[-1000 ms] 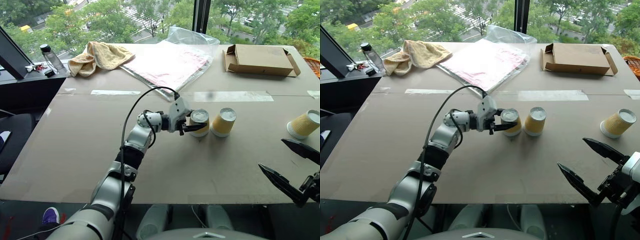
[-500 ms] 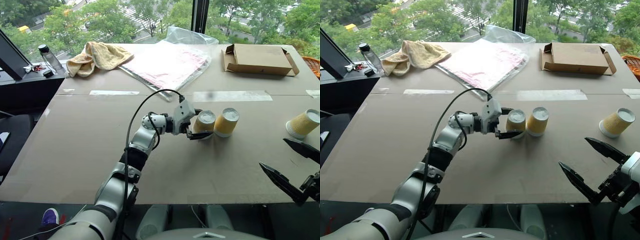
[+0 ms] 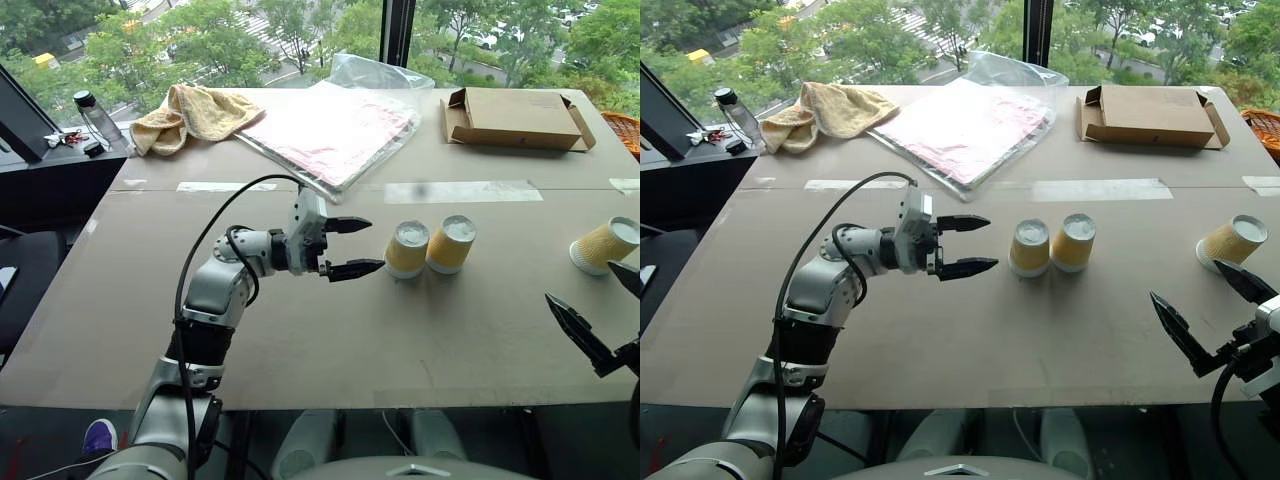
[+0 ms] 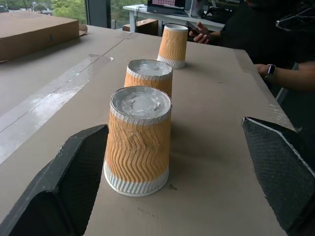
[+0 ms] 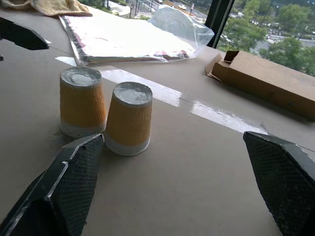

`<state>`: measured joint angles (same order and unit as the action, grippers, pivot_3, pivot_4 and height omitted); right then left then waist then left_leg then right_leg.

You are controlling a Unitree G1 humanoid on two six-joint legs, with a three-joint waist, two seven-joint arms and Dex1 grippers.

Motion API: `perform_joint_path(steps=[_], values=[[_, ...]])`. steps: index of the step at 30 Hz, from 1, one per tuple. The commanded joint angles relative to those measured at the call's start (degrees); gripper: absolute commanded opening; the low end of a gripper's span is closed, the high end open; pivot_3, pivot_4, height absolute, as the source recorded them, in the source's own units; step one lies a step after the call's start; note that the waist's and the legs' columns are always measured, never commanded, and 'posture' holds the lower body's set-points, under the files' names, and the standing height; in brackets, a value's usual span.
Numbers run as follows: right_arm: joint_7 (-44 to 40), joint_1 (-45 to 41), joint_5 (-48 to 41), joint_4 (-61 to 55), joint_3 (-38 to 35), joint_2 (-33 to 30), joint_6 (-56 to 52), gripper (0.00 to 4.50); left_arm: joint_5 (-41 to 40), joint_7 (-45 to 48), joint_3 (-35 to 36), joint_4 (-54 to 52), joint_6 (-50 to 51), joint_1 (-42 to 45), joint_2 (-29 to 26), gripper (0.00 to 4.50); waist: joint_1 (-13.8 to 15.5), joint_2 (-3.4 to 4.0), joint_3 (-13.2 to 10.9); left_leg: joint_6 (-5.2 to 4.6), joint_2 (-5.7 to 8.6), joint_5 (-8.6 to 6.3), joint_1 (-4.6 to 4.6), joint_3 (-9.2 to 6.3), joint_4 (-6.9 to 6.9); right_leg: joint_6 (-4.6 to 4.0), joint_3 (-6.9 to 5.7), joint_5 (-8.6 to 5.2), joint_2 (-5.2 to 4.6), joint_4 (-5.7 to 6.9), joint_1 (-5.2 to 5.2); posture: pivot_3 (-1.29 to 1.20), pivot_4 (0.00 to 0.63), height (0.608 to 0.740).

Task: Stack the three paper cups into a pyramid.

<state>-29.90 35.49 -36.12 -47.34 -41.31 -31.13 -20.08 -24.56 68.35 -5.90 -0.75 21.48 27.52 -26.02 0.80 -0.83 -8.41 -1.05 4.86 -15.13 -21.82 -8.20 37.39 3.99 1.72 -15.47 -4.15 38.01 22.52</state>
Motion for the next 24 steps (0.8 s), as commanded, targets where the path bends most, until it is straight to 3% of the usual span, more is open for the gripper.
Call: perform_joint_path(steps=[1, 6, 14, 24], values=[[7.27, -4.17, 5.32, 4.11, -0.70, -0.32, -2.57, 4.50, -5.37, 3.77, 0.33, -8.14, 2.98, -1.64, -2.64, 4.46, -0.03, -0.01, 0.00, 0.00, 0.00, 0.00, 0.00, -0.01, 0.00, 0.00, 0.01, 0.00, 0.00, 0.00, 0.00, 0.00, 0.150, 0.740], [11.68, -11.67, 9.32, 9.53, 1.11, -1.99, -6.67, 4.50, -11.09, 4.22, 0.29, -13.68, 8.54, -1.20, -3.56, 4.46, -0.07, 0.08, 0.01, 0.00, 0.01, 0.00, -0.01, 0.02, 0.01, -0.01, 0.04, 0.00, 0.00, 0.00, -0.01, 0.00, 0.150, 0.740], [17.10, -26.38, 12.26, 21.33, 4.49, -4.01, -14.07, 4.50, -13.09, -1.26, 0.84, -18.33, 10.14, -2.68, -2.50, 4.46, -0.87, 0.18, 0.04, 0.00, -0.02, 0.00, 0.06, 0.20, -0.03, -0.01, 0.19, 0.00, 0.04, 0.01, 0.01, 0.00, 0.150, 0.740], [15.74, -38.11, 13.81, 34.00, 8.11, -7.13, -19.05, 4.50, -13.91, -4.10, 0.85, -20.42, 10.30, -4.22, -3.05, 4.46, -1.42, 0.21, 0.03, -0.01, -0.02, 0.00, 0.04, 0.31, -0.04, -0.01, 0.29, 0.01, 0.04, 0.00, 0.05, 0.00, 0.150, 0.740]])
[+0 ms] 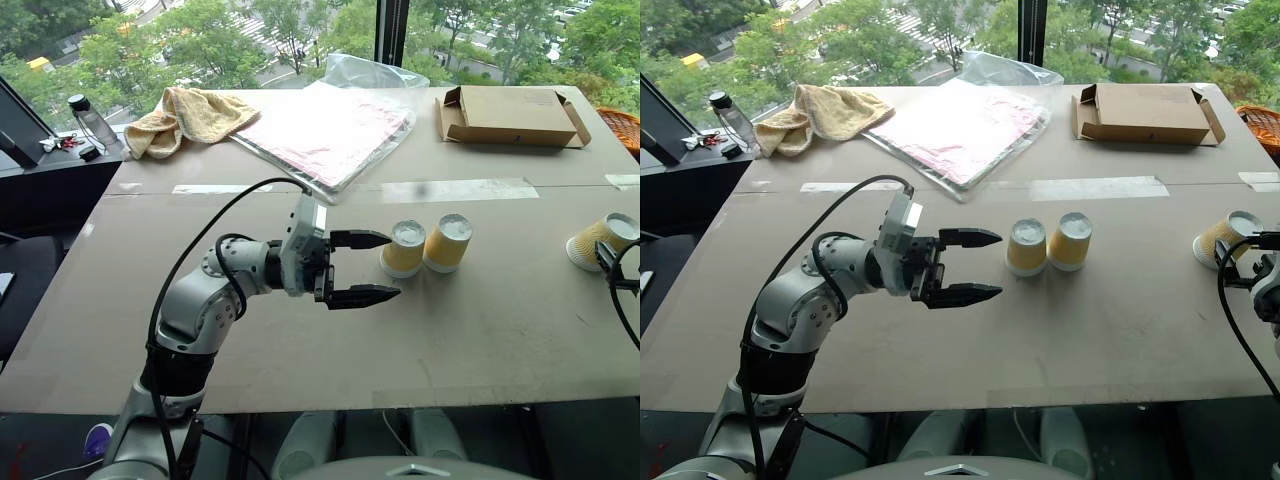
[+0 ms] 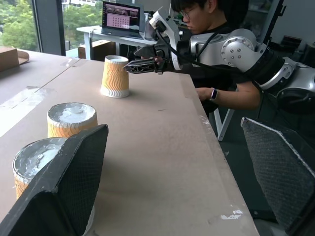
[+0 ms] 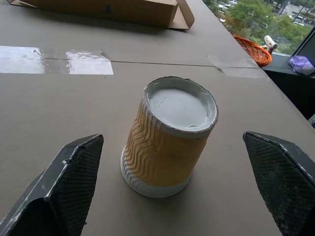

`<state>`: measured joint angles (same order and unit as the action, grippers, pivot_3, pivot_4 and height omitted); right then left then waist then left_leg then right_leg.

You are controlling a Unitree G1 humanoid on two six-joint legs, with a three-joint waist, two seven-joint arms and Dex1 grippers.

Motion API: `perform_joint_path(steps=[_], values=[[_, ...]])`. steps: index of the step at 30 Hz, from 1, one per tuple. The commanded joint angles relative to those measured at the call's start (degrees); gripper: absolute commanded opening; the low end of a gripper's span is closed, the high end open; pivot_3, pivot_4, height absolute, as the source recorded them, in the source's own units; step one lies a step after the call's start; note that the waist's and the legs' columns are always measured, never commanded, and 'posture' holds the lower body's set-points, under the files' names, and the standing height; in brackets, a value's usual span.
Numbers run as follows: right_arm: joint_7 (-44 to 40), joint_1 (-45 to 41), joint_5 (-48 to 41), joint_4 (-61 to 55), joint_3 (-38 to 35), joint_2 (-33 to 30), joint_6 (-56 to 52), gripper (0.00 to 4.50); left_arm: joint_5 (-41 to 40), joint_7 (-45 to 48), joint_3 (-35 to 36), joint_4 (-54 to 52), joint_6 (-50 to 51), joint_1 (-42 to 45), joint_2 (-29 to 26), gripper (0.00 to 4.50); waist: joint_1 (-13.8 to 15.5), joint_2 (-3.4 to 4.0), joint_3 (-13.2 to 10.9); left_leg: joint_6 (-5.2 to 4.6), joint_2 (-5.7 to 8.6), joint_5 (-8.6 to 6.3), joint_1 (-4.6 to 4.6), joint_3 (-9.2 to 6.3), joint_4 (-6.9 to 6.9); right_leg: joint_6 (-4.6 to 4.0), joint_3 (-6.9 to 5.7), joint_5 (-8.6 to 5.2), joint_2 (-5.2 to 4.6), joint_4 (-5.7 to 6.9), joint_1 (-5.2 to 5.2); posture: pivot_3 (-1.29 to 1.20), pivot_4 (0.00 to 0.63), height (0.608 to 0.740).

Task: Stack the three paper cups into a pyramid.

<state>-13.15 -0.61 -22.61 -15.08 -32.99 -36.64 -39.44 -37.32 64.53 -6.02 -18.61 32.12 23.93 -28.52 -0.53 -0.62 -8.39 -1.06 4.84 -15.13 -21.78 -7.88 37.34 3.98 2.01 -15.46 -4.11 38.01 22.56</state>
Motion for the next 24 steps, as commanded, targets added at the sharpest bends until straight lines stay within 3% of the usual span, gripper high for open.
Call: perform_joint_path(steps=[1, 16, 18, 22, 24], values=[[-1.23, -2.82, 0.49, 2.91, 0.03, -1.87, 0.46, 4.50, -1.22, -0.32, 1.00, -2.63, -0.40, -0.76, -0.69, 4.46, -0.10, 0.00, 0.00, 0.00, 0.00, 0.00, 0.01, 0.01, 0.00, 0.00, 0.01, 0.00, 0.00, 0.00, 0.00, 0.00, 0.150, 0.740], [-3.39, -17.87, 5.10, 25.07, 4.18, -3.03, 9.44, 4.50, -1.31, -0.44, 0.97, -2.25, -1.28, -1.02, -1.61, 4.46, -0.28, 0.02, -0.01, 0.00, 0.00, 0.00, 0.00, 0.12, -0.02, 0.00, 0.12, 0.00, 0.03, 0.01, 0.08, 0.00, 0.150, 0.740], [-3.72, -18.84, 5.55, 27.42, 4.53, -3.16, 10.81, 3.97, -1.24, -0.55, 1.04, -2.24, -1.39, -1.10, -1.69, 4.50, -0.28, 0.02, -0.01, 0.00, 0.00, 0.00, -0.01, 0.14, -0.03, 0.00, 0.14, 0.00, 0.03, 0.00, 0.10, 0.00, 0.150, 0.740], [-5.47, -18.93, 5.28, 27.98, 4.66, -3.50, 12.52, 2.24, -0.64, -0.72, 1.35, -1.82, -2.18, -1.67, -1.93, 4.50, -0.26, 0.02, -0.01, -0.01, -0.01, 0.00, -0.02, 0.15, -0.04, 0.00, 0.16, 0.00, 0.03, 0.00, 0.12, 0.00, 0.150, 0.740], [-7.00, -17.72, 3.97, 24.82, 3.96, -3.64, 11.75, 2.17, -0.52, -1.16, 1.64, -1.81, -2.48, -2.42, -1.95, 4.50, -0.26, 0.03, -0.01, -0.01, -0.01, 0.00, -0.02, 0.16, -0.04, 0.00, 0.19, 0.00, 0.03, 0.00, 0.12, 0.00, 0.150, 0.740]])
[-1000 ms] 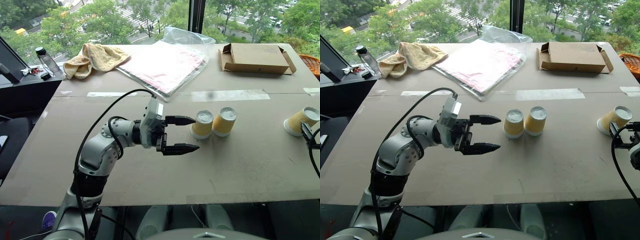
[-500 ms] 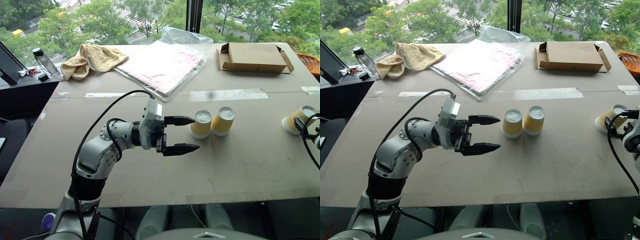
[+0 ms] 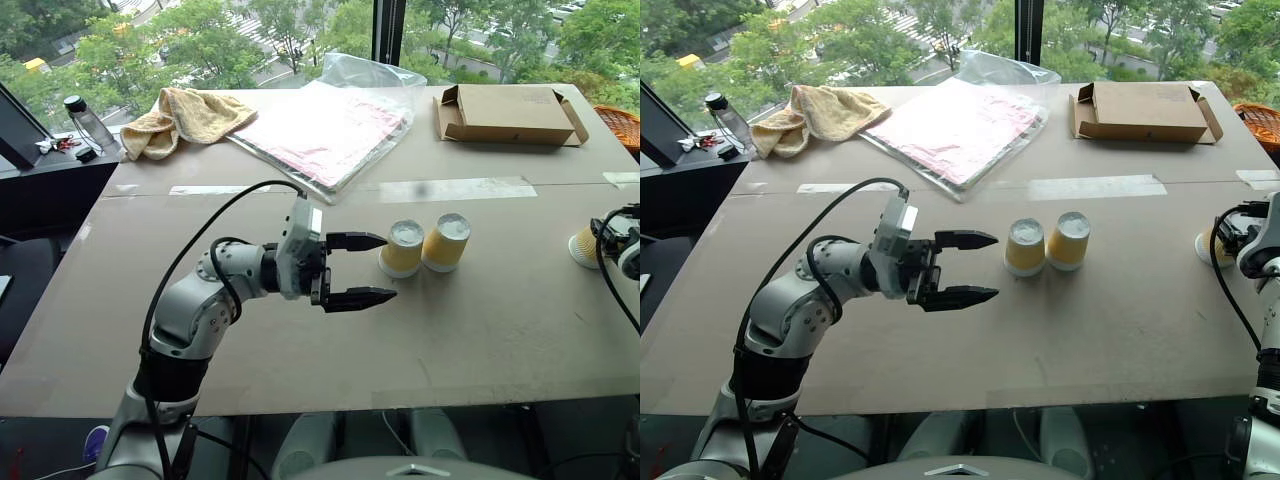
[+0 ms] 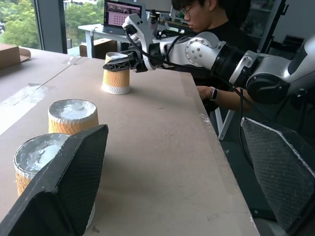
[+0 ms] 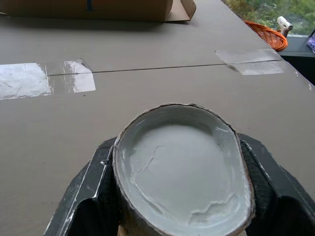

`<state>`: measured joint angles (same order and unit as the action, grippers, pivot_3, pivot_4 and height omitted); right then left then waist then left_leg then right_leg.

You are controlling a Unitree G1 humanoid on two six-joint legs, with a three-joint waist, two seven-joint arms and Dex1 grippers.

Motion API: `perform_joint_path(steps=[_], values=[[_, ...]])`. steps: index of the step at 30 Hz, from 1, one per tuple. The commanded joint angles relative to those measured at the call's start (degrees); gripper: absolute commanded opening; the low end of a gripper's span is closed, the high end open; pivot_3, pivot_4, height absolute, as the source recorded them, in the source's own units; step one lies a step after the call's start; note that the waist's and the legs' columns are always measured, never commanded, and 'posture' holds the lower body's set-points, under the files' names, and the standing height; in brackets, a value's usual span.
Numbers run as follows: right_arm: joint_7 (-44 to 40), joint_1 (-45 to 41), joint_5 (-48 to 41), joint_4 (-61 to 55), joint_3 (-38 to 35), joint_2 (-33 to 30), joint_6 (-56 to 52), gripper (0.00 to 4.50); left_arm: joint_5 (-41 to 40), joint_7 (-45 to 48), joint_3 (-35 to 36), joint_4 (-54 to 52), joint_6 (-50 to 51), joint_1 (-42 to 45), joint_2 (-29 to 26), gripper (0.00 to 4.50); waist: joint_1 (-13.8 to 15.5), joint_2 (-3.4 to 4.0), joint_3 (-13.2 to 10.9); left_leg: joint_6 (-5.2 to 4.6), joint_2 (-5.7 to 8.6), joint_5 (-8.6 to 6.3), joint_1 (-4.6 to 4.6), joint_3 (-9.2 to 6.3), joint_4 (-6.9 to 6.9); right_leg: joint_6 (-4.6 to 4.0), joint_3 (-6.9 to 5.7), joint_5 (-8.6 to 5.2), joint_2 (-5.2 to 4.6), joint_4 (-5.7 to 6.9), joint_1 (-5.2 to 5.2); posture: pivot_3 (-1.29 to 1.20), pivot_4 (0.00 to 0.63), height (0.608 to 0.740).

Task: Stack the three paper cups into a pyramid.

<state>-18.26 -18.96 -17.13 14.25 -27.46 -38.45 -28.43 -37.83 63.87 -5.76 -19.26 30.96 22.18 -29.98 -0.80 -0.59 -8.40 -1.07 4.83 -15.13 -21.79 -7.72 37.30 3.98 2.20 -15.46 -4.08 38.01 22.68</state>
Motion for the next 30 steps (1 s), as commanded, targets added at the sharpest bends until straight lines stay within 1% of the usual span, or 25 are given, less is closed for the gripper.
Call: perform_joint_path(steps=[1, 3, 5, 7, 10, 13, 14, 16, 18, 20, 22, 26, 30], values=[[-3.03, 1.22, -2.54, -6.55, -1.81, -1.95, -0.06, 2.17, -0.09, -0.86, 1.59, -1.00, -1.35, -0.99, -0.39, 4.50, 0.01, 0.01, -0.01, 0.00, 0.00, 0.00, -0.01, 0.00, 0.00, 0.00, 0.00, 0.00, 0.00, 0.00, 0.01, 0.00, 0.150, 0.740], [-6.83, 2.69, -6.67, -13.24, -2.03, -2.62, -3.32, 2.17, 0.78, -1.65, 2.17, -0.29, -2.77, -2.22, -0.22, 4.50, -0.07, 0.08, -0.02, 0.00, -0.01, 0.00, -0.03, -0.01, -0.01, 0.00, 0.01, 0.00, 0.00, 0.00, 0.04, 0.00, 0.150, 0.740], [-10.50, 3.61, -12.60, -22.77, -1.60, -3.80, -8.56, 2.17, 2.58, -3.75, 3.42, 0.97, -5.07, -3.78, 0.31, 4.50, -0.20, 0.17, -0.05, 0.00, -0.04, 0.00, -0.01, 0.00, -0.01, 0.00, 0.12, 0.00, -0.01, 0.01, 0.06, 0.00, 0.150, 0.740], [-12.91, 2.69, -19.15, -31.29, -0.62, -5.28, -14.17, 2.17, 3.88, -4.46, 4.30, 2.50, -6.79, -5.20, -0.11, 4.50, -0.34, 0.31, -0.06, -0.02, -0.04, -0.01, -0.01, 0.00, -0.02, 0.01, 0.17, 0.00, -0.03, 0.02, 0.10, 0.00, 0.150, 0.740], [-12.57, -2.75, -26.89, -38.31, 2.42, -6.64, -21.99, 2.17, 4.32, -4.50, 6.35, 4.44, -10.66, -6.77, 0.58, 4.50, -0.31, 0.29, -0.07, -0.20, -0.12, -0.12, 0.00, -0.09, -0.04, -0.01, 0.13, 0.01, -0.03, 0.03, 0.11, 0.00, 0.150, 0.740], [-12.70, -9.97, -30.38, -41.42, 8.56, -7.84, -27.25, 2.17, 1.57, -1.05, 8.21, 4.15, -9.50, -8.71, -1.85, 4.50, 0.08, 0.24, -0.08, -0.20, -0.11, -0.13, -0.06, -0.17, 0.00, -0.02, 0.11, 0.02, -0.06, -0.03, 0.10, 0.00, 0.150, 0.740], [-13.15, -13.22, -30.93, -41.54, 11.35, -7.77, -28.61, 2.17, 0.14, -0.08, 9.34, 3.95, -8.93, -9.41, -2.61, 4.50, -0.03, 0.29, -0.10, -0.18, -0.09, -0.11, -0.06, -0.17, -0.01, -0.02, 0.11, 0.02, -0.07, -0.04, 0.10, 0.00, 0.150, 0.740], [-13.43, -16.93, -31.62, -41.32, 14.27, -7.71, -30.45, 2.17, -1.23, 0.82, 10.46, 3.83, -8.64, -10.14, -3.41, 4.50, 0.06, 0.28, -0.11, -0.14, -0.08, -0.09, -0.09, -0.06, -0.03, -0.02, 0.13, 0.02, -0.13, -0.04, 0.17, 0.00, 0.150, 0.740], [-14.16, -20.20, -29.52, -39.84, 19.21, -7.04, -30.23, 2.17, -1.42, 1.38, 11.07, 3.45, -8.61, -11.06, -4.38, 4.50, 0.32, 0.26, -0.12, -0.12, -0.08, -0.08, -0.18, -0.18, -0.02, -0.02, 0.09, 0.02, -0.20, -0.13, 0.18, 0.00, 0.150, 0.740], [-16.65, -21.12, -25.86, -38.46, 24.45, -7.54, -27.68, 2.17, -2.05, 1.46, 11.67, 2.66, -8.25, -11.88, -4.98, 4.50, 0.42, 0.25, -0.12, -0.10, -0.06, -0.08, -0.27, -0.23, -0.02, -0.02, 0.01, 0.02, -0.24, -0.20, 0.20, 0.00, 0.150, 0.740], [-17.67, -21.55, -24.44, -37.20, 26.26, -7.08, -26.55, 2.17, -2.41, 1.25, 12.07, 2.12, -8.15, -12.61, -5.25, 4.50, 0.39, 0.24, -0.12, -0.11, -0.04, -0.08, -0.32, -0.22, -0.02, -0.02, 0.00, 0.02, -0.27, -0.24, 0.25, 0.00, 0.150, 0.740], [-19.07, -21.78, -21.55, -35.74, 28.50, -6.41, -24.37, 2.17, -2.64, 0.67, 12.87, 1.25, -8.12, -14.14, -5.61, 4.50, 0.01, 0.24, -0.12, -0.10, 0.01, -0.07, -0.83, -0.12, 0.04, -0.01, 0.02, 0.03, -0.32, -0.06, 0.83, 0.00, 0.150, 0.740], [-19.93, -20.77, -18.63, -34.98, 29.36, -6.45, -22.31, 2.17, -2.57, 0.48, 13.30, 0.87, -8.34, -15.12, -5.92, 4.50, -0.06, 0.24, -0.12, -0.10, -0.01, -0.07, -0.89, -0.14, 0.03, -0.01, 0.00, 0.03, -0.29, -0.03, 0.94, 0.00, 0.150, 0.740]])
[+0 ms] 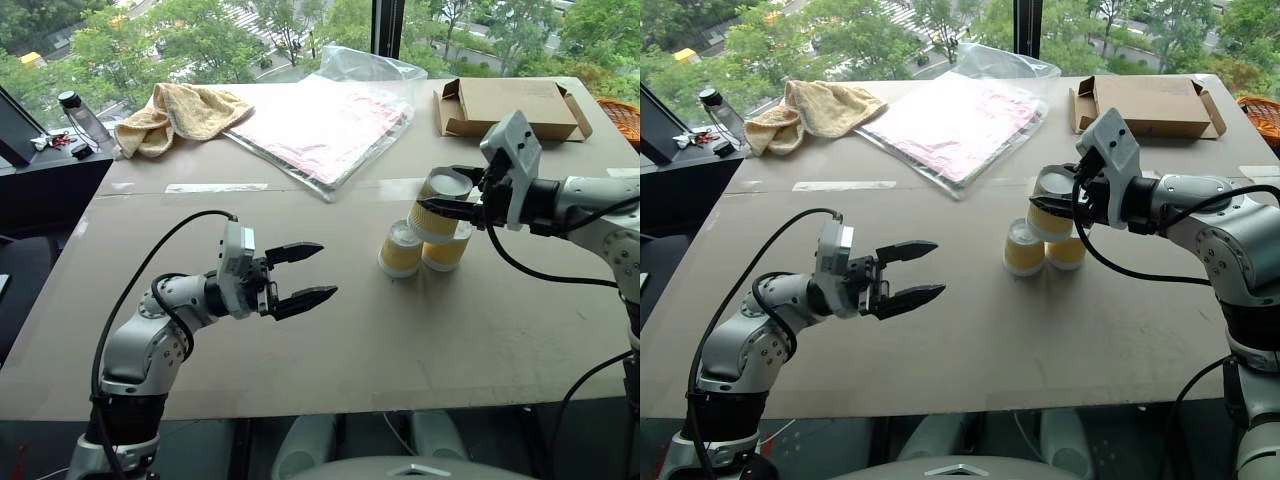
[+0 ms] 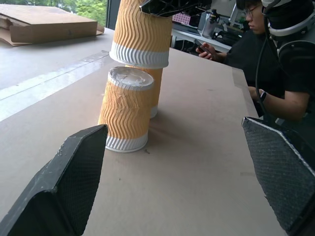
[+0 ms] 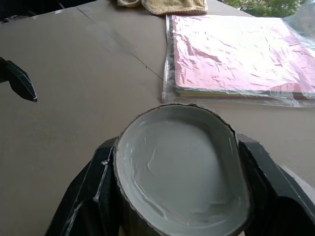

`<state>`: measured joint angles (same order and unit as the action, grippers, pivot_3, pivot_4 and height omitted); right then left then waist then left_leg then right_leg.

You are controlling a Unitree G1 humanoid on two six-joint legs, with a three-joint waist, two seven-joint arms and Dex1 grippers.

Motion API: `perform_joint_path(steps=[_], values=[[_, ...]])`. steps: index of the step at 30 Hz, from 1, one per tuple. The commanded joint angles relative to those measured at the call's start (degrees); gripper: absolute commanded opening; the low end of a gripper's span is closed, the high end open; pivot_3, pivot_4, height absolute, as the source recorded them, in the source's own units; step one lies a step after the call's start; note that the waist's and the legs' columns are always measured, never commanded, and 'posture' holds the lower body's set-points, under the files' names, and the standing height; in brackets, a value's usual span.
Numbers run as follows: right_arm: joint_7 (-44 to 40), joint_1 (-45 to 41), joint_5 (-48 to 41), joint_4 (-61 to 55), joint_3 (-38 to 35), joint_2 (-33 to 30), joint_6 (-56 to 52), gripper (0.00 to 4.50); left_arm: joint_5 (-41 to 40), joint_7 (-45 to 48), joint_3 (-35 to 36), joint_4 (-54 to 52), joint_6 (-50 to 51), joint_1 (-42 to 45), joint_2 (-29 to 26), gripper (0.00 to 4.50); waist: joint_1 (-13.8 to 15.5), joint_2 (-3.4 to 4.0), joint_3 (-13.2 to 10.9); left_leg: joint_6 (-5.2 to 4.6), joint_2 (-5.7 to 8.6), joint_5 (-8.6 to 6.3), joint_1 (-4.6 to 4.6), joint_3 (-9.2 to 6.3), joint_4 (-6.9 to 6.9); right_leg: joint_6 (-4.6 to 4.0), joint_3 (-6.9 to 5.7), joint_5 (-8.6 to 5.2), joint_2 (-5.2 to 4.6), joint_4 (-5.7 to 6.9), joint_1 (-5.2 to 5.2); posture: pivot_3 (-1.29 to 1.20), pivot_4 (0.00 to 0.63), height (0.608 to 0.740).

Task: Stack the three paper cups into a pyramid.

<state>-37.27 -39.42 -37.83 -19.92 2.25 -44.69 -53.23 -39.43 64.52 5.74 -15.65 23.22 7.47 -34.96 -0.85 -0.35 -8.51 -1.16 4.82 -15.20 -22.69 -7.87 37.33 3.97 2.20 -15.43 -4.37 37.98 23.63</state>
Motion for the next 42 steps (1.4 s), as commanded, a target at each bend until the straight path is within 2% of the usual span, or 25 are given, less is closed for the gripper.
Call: perform_joint_path(steps=[1, 11, 13, 16, 22, 26, 30, 32, 35, 40, 42], values=[[-1.07, -0.06, 2.49, -0.80, -0.46, -0.17, 2.66, 2.17, -0.99, -0.22, 1.87, -2.78, -0.58, -0.47, -0.99, 4.50, 0.00, 0.00, 0.00, 0.00, 0.00, 0.00, 0.00, 0.00, -0.01, 0.00, 0.00, 0.00, 0.00, 0.00, 0.01, 0.00, 0.150, 0.740], [-0.57, 3.59, 2.06, -4.54, -0.93, 2.28, 0.57, 2.17, -1.07, -0.26, 1.79, -2.33, -0.44, 0.30, -1.09, 4.50, -0.05, -0.01, 0.01, 0.00, 0.00, 0.00, 0.00, 0.02, 0.00, 0.00, 0.01, 0.00, 0.01, 0.00, 0.00, 0.00, 0.150, 0.740], [-0.13, 4.52, 2.06, -5.29, -1.16, 2.99, 0.26, 3.20, -1.01, -0.18, 1.52, -2.00, -0.42, 0.77, -1.05, 4.50, -0.01, -0.04, 0.04, 0.00, 0.00, 0.00, 0.01, 0.02, 0.00, 0.00, 0.01, 0.00, 0.01, 0.01, 0.00, 0.00, 0.150, 0.740], [0.59, 5.67, 2.92, -6.06, -1.94, 3.44, 0.86, 4.41, -0.93, 0.09, 1.24, -1.63, -0.42, 1.19, -0.98, 4.50, 0.06, -0.05, 0.04, 0.00, 0.00, 0.00, 0.00, 0.00, 0.01, 0.00, 0.01, 0.00, 0.01, 0.00, -0.01, 0.00, 0.150, 0.740], [-0.39, 9.23, 1.87, -11.52, -8.55, 2.01, 5.04, 4.48, -1.07, -0.10, 0.85, -1.04, 0.28, 1.99, -0.59, 4.50, 0.08, -0.05, 0.04, 0.00, 0.01, 0.00, 0.00, 0.03, 0.00, 0.00, -0.01, 0.00, 0.00, 0.00, 0.00, 0.00, 0.150, 0.740], [-3.49, 19.12, 0.12, -17.88, -19.29, -0.45, 9.69, 4.48, -0.48, -2.14, 0.78, -0.30, 0.80, 2.25, 0.21, 4.50, 0.56, -0.07, 0.05, -0.01, 0.01, -0.01, -0.06, -0.06, 0.01, 0.00, -0.04, 0.00, -0.01, -0.05, -0.02, 0.00, 0.150, 0.740], [-6.15, 29.52, -2.57, -21.39, -27.34, 0.30, 13.16, 4.48, -0.38, -2.89, 0.96, -0.08, 0.91, 1.69, 0.37, 4.50, 0.32, -0.08, 0.05, -0.01, 0.02, 0.00, -0.02, 0.00, 0.03, 0.01, -0.05, 0.01, 0.01, 0.01, -0.04, 0.00, 0.150, 0.740], [-8.45, 38.39, -4.29, -23.86, -32.29, 1.75, 14.89, 4.48, 0.37, -3.45, 1.28, -0.15, 0.59, 0.50, 0.19, 4.50, 0.31, -0.08, 0.07, -0.01, 0.00, 0.00, 0.07, 0.02, 0.02, 0.01, -0.02, 0.01, 0.02, 0.04, -0.08, 0.00, 0.150, 0.740], [-12.33, 53.89, -2.23, -25.88, -38.59, 5.73, 20.37, 4.48, 1.60, -3.80, 2.76, 0.50, -0.34, -3.10, -0.89, 4.50, 0.41, -0.08, 0.08, -0.01, -0.02, -0.01, 0.11, -0.03, -0.04, 0.01, 0.04, 0.00, 0.05, 0.02, -0.14, 0.00, 0.150, 0.740], [-17.12, 71.23, 5.20, -21.90, -41.28, 12.46, 33.23, 4.48, 3.39, -3.84, 4.94, 1.61, -2.48, -7.74, -2.07, 4.50, 0.26, -0.07, 0.09, -0.16, -0.02, -0.09, 0.37, 0.14, -0.04, 0.03, 0.17, 0.02, 0.07, 0.06, -0.29, 0.00, 0.150, 0.740], [-18.22, 75.29, 7.18, -20.19, -40.74, 14.54, 37.59, 4.48, 4.00, -3.52, 5.69, 1.66, -3.24, -9.67, -2.56, 4.50, 0.25, -0.03, 0.09, -0.29, -0.03, -0.19, 0.90, 0.16, -0.13, 0.03, 0.18, 0.01, 0.06, -0.02, -0.81, 0.00, 0.150, 0.740]])
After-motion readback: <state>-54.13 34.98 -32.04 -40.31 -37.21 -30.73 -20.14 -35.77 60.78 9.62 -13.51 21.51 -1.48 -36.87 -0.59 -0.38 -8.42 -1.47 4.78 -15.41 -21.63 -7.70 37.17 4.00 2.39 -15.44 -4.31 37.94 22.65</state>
